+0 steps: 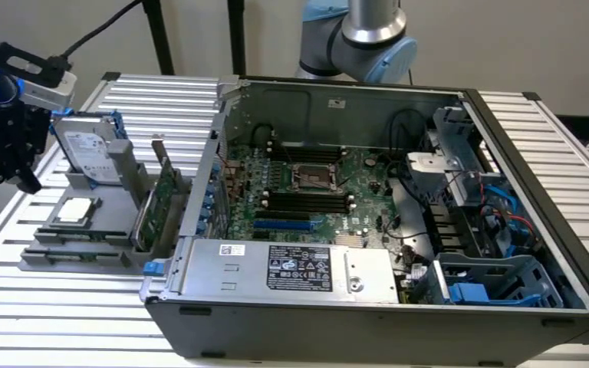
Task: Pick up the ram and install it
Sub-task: 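Pick up the ram and move it above insertion slot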
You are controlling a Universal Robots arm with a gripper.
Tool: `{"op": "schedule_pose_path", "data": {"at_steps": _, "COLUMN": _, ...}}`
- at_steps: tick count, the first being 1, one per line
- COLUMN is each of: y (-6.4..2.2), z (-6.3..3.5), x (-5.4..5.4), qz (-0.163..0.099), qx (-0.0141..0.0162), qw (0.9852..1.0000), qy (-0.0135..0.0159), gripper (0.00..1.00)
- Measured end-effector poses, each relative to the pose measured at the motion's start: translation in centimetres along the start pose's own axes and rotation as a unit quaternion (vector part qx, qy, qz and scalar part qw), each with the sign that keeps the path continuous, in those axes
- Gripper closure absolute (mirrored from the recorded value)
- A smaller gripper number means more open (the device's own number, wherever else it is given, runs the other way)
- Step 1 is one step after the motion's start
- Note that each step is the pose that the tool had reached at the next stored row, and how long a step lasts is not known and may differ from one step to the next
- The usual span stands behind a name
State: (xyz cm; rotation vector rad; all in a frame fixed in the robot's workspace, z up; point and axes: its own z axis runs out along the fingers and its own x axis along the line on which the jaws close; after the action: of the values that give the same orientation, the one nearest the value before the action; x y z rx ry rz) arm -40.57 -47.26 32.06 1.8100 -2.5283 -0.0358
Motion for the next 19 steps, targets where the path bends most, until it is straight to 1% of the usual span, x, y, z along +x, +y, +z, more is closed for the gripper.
{"op": "schedule_pose_path", "data": {"at_steps": 3, "y": -0.01, "z": 0.23, "x": 0.0, "qz": -0.028, "qx": 0.0011, "qw": 0.9996, "qy": 0.0009, "gripper": 1.00}}
{"op": "schedule_pose_path", "data": {"at_steps": 8, "y": -0.03, "z": 0.65, "x": 0.0, "qz": -0.066, "qx": 0.0033, "qw": 0.9978, "qy": 0.0018, "gripper": 1.00}}
{"op": "schedule_pose_path", "data": {"at_steps": 11, "y": -0.09, "z": 0.97, "x": 0.0, "qz": -0.079, "qx": 0.0044, "qw": 0.9968, "qy": 0.0020, "gripper": 1.00}}
{"op": "schedule_pose_path", "data": {"at_steps": 19, "y": -0.54, "z": 1.79, "x": 0.2, "qz": -0.101, "qx": 0.0067, "qw": 0.9948, "qy": 0.0023, "gripper": 1.00}}
